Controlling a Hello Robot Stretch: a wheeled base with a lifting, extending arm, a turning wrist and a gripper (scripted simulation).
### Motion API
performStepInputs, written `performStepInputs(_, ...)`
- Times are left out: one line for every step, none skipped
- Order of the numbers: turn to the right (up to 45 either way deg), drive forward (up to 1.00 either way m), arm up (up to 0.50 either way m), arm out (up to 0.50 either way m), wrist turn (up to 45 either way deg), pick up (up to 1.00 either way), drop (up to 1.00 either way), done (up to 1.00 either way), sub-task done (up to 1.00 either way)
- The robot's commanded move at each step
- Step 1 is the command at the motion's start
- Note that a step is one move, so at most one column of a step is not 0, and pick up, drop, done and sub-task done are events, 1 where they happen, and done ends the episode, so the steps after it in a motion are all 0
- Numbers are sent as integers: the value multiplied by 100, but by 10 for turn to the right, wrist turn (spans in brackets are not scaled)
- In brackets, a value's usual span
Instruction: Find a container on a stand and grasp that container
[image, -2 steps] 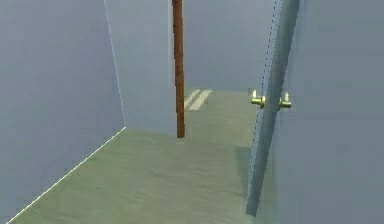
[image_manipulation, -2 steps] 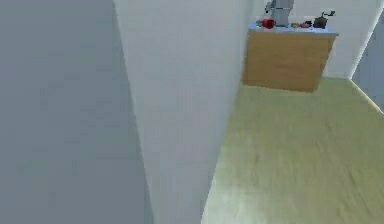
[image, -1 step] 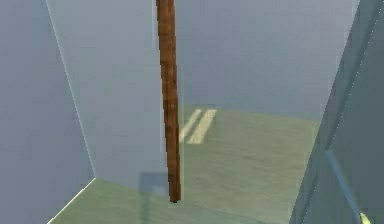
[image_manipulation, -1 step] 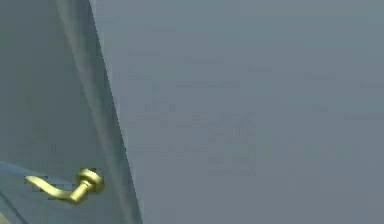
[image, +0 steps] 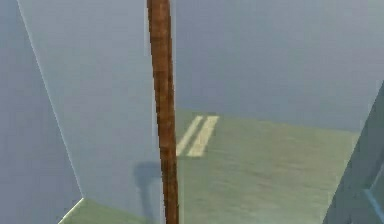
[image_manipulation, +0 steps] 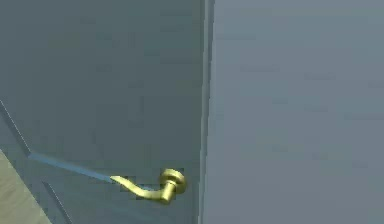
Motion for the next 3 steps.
performStepInputs(120,0,0,0,0,0,0,0,0)
performStepInputs(0,100,0,0,0,0,0,0,0)
performStepInputs(120,0,0,0,0,0,0,0,0)
